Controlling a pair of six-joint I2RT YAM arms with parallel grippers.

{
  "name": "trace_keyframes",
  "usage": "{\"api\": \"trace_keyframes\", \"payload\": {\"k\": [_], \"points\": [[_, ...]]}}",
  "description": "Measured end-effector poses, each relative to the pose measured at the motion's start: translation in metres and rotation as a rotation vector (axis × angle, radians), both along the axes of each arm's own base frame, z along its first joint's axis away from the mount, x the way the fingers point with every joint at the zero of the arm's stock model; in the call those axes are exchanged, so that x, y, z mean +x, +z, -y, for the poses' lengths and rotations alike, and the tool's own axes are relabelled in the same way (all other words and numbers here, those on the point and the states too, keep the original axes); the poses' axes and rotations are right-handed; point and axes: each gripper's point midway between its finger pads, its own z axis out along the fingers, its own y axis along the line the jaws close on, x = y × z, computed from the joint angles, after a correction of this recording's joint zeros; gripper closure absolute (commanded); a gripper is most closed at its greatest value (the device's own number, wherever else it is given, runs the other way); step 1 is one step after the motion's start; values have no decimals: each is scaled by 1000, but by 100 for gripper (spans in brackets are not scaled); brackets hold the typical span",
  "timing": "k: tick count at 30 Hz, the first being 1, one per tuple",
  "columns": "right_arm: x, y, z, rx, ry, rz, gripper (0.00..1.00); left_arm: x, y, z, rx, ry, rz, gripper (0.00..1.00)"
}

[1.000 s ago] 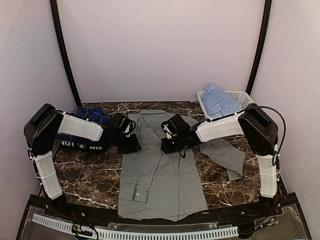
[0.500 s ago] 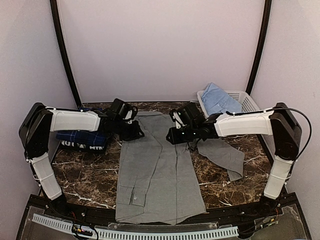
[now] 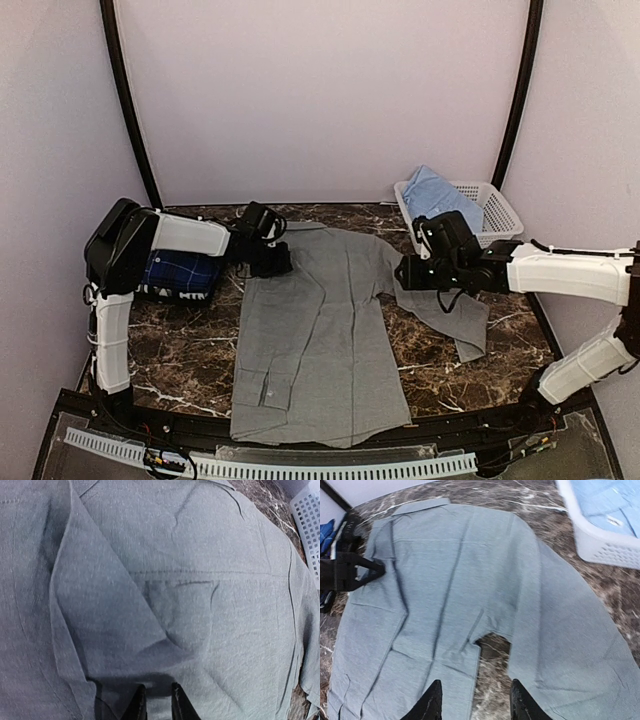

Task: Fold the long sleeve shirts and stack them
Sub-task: Pick up the 1/3-folded shirt from the center of the board.

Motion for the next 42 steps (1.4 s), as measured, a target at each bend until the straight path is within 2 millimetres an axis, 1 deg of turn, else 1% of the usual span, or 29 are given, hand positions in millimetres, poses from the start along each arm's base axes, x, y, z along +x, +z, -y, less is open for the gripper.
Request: {"api": "trace_keyframes", "payload": {"k": [2,4,6,8,13,18,21,26,29,33,35,37,42], "points": [[-2,-8,25,-19,-64,-16,45,8,3,0,-2,2,18,84],[-5,-17,48,-45,-129,-37,35,11,2,0,-2,2,23,84],[-9,-25,69,-74,-194,-57,27,12,0,-1,1,0,21,84],[-14,-30,86,-85,-250,-72,22,10,0,0,0,-7,16,84],[-27,-40,130,-82,-401,-102,16,10,6,7,-27,-32,16,84],[-42,-58,163,-70,-538,-162,15,5,15,15,-70,-71,6,84],[-52,-67,175,-63,-587,-191,16,2,33,21,-107,-95,22,82],[-65,-78,189,-10,-649,-207,19,-6,79,27,-172,-133,82,80],[-73,-87,197,37,-679,-220,21,-18,109,29,-209,-157,122,78],[-82,-107,201,103,-706,-266,23,-36,138,32,-245,-187,168,76],[-84,-115,202,131,-714,-280,26,-44,145,31,-254,-197,178,75],[-79,-114,200,172,-714,-265,30,-52,149,30,-258,-204,182,75],[-72,-114,194,248,-707,-243,50,-67,158,25,-269,-214,199,75]]}}
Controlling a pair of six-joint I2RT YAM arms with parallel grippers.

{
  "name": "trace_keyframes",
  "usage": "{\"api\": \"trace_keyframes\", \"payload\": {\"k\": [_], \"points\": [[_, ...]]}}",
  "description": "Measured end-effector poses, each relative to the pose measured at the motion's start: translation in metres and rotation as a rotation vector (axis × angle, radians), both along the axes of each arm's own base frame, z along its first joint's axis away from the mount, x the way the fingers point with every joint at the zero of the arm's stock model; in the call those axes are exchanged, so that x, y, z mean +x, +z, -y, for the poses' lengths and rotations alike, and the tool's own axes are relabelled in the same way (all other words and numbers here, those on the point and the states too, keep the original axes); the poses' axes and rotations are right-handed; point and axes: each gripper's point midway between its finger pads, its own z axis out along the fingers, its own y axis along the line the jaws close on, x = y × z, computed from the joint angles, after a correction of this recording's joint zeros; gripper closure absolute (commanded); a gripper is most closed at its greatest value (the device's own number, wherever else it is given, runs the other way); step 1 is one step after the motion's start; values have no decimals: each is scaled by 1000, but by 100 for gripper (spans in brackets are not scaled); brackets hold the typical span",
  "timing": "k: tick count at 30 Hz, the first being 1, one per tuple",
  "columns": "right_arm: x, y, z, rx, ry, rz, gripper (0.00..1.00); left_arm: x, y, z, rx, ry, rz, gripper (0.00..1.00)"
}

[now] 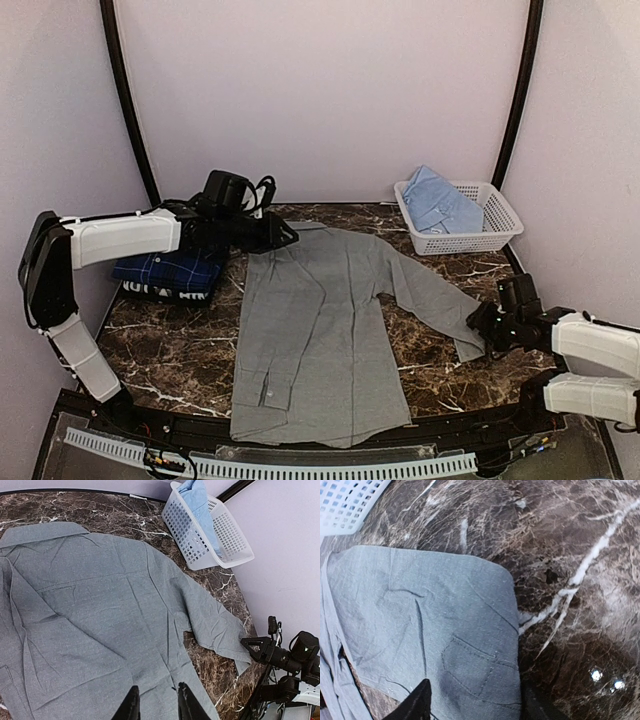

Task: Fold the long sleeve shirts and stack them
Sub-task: Pick up the 1/3-folded shirt from the center of the board.

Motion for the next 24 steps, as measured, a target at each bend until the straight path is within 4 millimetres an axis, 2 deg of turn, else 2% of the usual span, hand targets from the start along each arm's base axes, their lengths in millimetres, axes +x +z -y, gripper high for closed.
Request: {"api": "trace_keyframes", "payload": {"k": [5,12,19,24], "points": [[1,4,-4,21,17,29,74,-7,10,-5,-11,1,17,75],[11,32,-3,0,49,150,99,-14,18,-13,-14,11,35,75],[31,90,-17,2,153,349,100,-22,29,-18,-24,13,52,75],[44,119,-49,43,295,431,100,-27,27,-19,-22,6,44,75]]}}
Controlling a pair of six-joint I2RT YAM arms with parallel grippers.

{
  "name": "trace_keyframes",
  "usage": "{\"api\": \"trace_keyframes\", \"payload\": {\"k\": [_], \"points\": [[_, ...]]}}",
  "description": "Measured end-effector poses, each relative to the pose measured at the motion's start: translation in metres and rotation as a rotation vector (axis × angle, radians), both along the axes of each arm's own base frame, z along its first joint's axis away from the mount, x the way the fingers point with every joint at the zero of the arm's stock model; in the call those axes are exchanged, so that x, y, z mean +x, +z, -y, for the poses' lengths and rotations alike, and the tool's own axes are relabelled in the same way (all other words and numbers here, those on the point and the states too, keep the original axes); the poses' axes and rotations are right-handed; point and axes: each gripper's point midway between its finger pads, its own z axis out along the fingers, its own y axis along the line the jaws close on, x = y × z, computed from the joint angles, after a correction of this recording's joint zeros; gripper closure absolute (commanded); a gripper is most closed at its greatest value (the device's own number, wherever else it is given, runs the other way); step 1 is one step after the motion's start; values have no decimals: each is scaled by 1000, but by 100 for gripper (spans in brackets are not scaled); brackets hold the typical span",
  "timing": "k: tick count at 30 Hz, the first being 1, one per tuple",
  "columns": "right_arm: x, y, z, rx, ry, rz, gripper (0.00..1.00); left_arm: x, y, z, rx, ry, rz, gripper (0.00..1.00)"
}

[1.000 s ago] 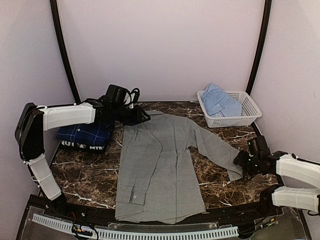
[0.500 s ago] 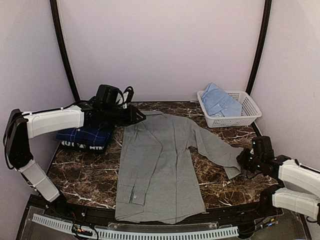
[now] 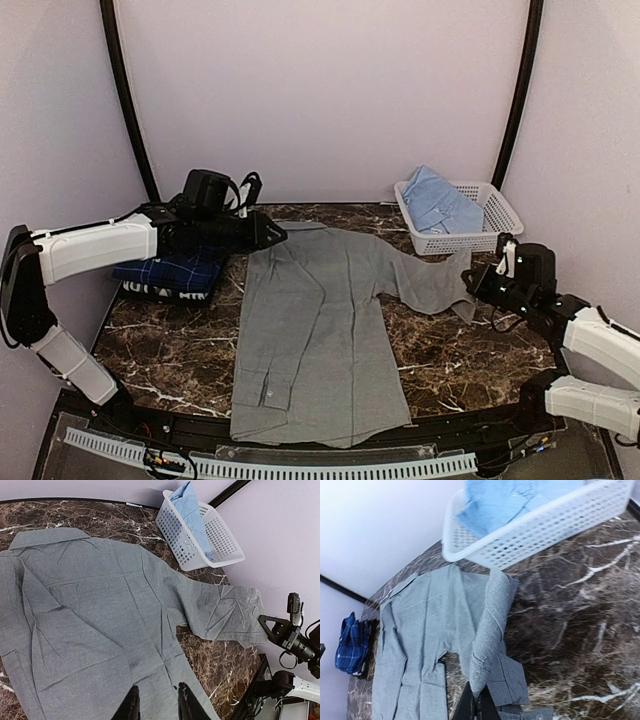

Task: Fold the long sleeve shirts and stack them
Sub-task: Pick up the 1/3-folded shirt from the center of the board.

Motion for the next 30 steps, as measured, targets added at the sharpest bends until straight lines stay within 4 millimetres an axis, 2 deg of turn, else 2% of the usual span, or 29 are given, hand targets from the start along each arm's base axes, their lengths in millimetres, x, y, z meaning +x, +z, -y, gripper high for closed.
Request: {"api": "trace_keyframes", "payload": {"k": [3,8,13,16,18,21,23,25,27,30], "points": [[3,11,-32,1,114,19,100,-4,-4,2,5,-9,-11,75],[9,23,-100,-4,300,37,100,-11,-7,7,8,-28,-21,75],[8,1,-169,-39,461,-11,99,-14,-10,9,11,-36,-29,75],[7,-19,-205,-64,540,-55,85,-16,-14,7,20,-37,-43,75],[7,-30,-228,-80,589,-74,72,-17,-17,6,26,-35,-51,75],[4,-34,-257,-87,658,-76,56,-19,-22,4,36,-32,-61,75],[0,-31,-272,-82,692,-67,50,-20,-24,3,41,-30,-65,75],[-2,-25,-280,-74,713,-54,49,-22,-26,2,45,-31,-71,75],[-3,-20,-283,-74,720,-39,50,-23,-27,1,47,-31,-74,75],[-1,-19,-277,-87,700,-42,51,-25,-28,1,49,-34,-75,74]]}}
